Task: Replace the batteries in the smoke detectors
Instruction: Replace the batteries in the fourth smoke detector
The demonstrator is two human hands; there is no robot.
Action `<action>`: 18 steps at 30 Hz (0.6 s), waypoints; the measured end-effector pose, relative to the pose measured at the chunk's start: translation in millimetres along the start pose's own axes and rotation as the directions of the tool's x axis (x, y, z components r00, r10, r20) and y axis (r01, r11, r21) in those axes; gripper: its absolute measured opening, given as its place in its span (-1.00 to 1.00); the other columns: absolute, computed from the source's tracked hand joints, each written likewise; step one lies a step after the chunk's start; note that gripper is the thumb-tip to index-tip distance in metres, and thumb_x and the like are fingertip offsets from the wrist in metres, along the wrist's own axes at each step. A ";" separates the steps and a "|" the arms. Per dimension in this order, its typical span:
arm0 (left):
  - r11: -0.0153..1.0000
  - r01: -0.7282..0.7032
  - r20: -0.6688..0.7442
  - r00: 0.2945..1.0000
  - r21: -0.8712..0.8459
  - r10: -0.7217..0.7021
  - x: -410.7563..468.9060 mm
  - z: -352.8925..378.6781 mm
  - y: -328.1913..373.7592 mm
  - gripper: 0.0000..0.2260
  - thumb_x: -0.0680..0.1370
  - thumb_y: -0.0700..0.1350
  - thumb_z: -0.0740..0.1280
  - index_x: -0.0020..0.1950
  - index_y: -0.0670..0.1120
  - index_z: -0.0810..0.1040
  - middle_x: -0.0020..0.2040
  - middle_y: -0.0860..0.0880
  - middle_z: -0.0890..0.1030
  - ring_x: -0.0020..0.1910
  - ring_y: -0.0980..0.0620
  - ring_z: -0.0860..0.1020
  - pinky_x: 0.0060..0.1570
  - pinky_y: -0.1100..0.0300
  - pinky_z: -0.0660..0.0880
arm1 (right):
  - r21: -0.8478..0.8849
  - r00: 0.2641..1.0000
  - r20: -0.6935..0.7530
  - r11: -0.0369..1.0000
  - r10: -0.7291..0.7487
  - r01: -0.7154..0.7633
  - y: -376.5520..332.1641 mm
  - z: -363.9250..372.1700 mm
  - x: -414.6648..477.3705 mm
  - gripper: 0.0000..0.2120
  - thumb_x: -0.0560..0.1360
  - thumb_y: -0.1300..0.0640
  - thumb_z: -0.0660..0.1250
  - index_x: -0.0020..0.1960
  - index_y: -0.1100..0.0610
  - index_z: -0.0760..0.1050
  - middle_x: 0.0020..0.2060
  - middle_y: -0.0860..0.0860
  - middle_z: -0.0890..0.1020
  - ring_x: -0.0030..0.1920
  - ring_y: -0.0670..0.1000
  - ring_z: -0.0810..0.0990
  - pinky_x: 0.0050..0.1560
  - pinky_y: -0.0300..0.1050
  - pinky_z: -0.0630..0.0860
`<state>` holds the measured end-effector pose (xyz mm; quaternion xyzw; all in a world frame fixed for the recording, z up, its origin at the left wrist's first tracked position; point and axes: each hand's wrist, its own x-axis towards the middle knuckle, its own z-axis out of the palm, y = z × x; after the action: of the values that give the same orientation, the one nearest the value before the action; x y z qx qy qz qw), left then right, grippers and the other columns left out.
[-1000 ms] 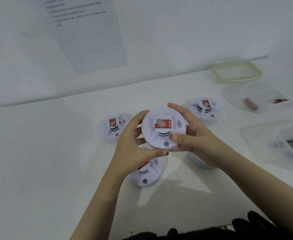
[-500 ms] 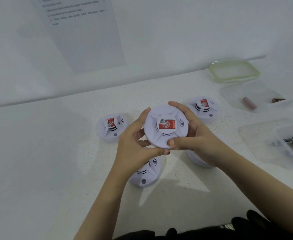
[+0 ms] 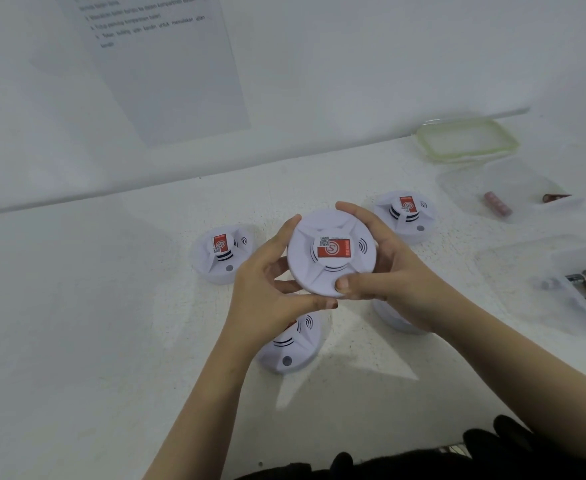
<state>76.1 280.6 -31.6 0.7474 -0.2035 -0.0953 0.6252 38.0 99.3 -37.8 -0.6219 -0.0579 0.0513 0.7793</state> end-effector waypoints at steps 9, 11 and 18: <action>1.000 0.011 0.019 1.000 -0.014 -0.011 0.5 -3.9 1.5 -0.15 0.19 -0.41 0.59 0.28 0.24 0.40 0.25 0.05 0.58 0.12 0.17 0.61 -0.18 0.28 0.60 | 0.014 1.000 0.009 1.000 0.002 -0.002 -0.3 0.0 0.8 -0.22 0.32 0.42 0.38 0.40 -0.11 0.26 0.21 -0.02 0.57 0.17 0.05 0.58 -0.07 -0.05 0.58; 1.000 0.017 0.017 1.000 -0.015 -0.017 0.7 -4.9 1.3 -0.15 0.18 -0.42 0.59 0.26 0.26 0.40 0.22 0.06 0.60 0.10 0.17 0.62 -0.20 0.28 0.60 | 0.008 1.000 0.011 1.000 0.004 -0.004 0.1 0.5 1.6 -0.22 0.32 0.42 0.38 0.40 -0.10 0.25 0.22 -0.01 0.56 0.17 0.07 0.58 -0.06 -0.05 0.58; 0.999 0.027 0.036 0.999 -0.024 -0.026 1.1 -7.7 -1.7 -0.14 0.19 -0.44 0.58 0.37 0.12 0.41 0.23 0.04 0.60 0.09 0.17 0.62 -0.19 0.26 0.61 | -0.011 1.000 0.024 1.000 0.005 -0.005 0.9 0.2 1.3 -0.21 0.33 0.42 0.39 0.41 -0.11 0.25 0.24 -0.01 0.55 0.21 0.10 0.55 0.06 0.10 0.57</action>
<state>80.5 287.2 -31.6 0.7404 -0.2034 -0.1196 0.6293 39.2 99.9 -38.6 -0.6255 -0.0661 0.0604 0.7751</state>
